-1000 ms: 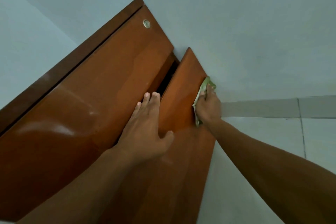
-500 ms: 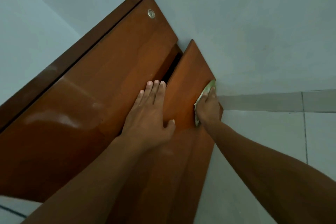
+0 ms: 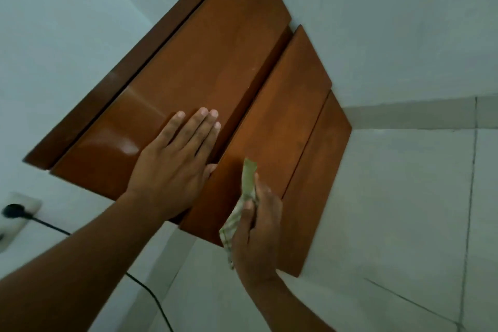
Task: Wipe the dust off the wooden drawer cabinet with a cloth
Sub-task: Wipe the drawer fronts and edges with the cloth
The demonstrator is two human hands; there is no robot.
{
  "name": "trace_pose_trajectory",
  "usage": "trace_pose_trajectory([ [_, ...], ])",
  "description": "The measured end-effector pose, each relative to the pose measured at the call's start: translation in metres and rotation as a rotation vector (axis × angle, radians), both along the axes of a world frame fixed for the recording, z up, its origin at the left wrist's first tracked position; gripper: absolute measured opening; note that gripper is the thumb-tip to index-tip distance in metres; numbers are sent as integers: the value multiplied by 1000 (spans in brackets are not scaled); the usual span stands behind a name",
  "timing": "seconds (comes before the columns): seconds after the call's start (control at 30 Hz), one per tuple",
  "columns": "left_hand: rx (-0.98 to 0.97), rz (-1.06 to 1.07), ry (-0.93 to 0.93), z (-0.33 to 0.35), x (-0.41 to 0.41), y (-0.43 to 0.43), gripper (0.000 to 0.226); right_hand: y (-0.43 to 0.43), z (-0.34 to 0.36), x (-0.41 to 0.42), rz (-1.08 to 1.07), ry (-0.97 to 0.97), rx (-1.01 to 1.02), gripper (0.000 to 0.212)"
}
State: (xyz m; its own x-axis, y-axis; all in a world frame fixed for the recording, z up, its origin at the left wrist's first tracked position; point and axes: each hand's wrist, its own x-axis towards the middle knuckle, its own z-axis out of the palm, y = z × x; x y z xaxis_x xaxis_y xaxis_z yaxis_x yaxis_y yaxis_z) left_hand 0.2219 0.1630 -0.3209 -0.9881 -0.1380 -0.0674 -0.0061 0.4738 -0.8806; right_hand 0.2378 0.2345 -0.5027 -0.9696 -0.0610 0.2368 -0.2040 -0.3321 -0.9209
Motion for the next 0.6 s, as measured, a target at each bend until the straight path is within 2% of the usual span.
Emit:
trace_pose_trajectory([
  [0.07,-3,-10,5,1,6,1,67,-10,-7,39,109,122,12,45],
  [0.17,85,-32,68,-4,5,3,65,-24,-23,64,180,310,181,53],
  [0.33,16,-43,17,-23,4,-2,66,-41,-44,25,204,528,361,59],
  [0.47,-16,-33,17,-26,-14,-2,64,-50,-52,-22,165,597,351,59],
  [0.6,-83,-16,-47,-22,-47,-3,64,-56,-56,-79,114,544,302,58],
])
